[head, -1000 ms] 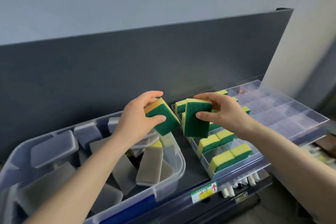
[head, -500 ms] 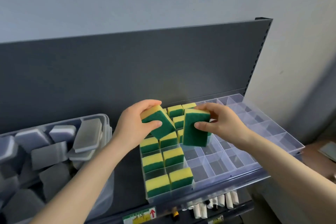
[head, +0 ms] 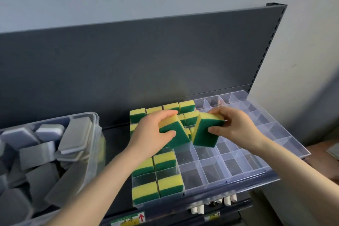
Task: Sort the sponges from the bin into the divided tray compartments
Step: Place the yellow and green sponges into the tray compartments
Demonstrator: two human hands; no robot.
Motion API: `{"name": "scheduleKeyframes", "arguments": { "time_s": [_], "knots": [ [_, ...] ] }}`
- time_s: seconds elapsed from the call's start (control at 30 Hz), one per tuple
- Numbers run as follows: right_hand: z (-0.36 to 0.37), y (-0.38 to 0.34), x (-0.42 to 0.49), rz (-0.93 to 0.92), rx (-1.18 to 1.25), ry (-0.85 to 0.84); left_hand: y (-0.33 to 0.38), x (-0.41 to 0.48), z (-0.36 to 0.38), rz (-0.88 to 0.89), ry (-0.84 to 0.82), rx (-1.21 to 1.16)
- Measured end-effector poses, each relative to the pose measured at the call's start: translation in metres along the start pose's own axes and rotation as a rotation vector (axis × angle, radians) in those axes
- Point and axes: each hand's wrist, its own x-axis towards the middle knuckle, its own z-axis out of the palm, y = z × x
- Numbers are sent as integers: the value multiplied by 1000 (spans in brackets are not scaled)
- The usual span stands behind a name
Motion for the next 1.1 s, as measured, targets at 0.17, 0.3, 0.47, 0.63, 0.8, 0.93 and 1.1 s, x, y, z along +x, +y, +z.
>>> {"name": "scheduleKeyframes", "arguments": {
  "time_s": [0.17,0.3,0.47,0.63,0.8,0.93,1.1],
  "knots": [
    [-6,10,3,-6,-121,-27,0,12,10,39,-63,12],
    [-6,22,2,-1,-172,-64,-1,14,20,39,-96,86],
    [-6,32,2,-21,-190,-126,1,7,31,30,-126,212],
    [-4,40,6,-57,-227,-211,8,0,42,-7,-132,261],
    [1,54,11,-89,-286,-278,11,-4,54,-45,-148,287],
    [6,64,10,-122,-317,-320,13,-7,59,-61,-164,322],
    [6,71,10,-133,-342,-361,11,-4,55,-69,-227,406]
  ]
}}
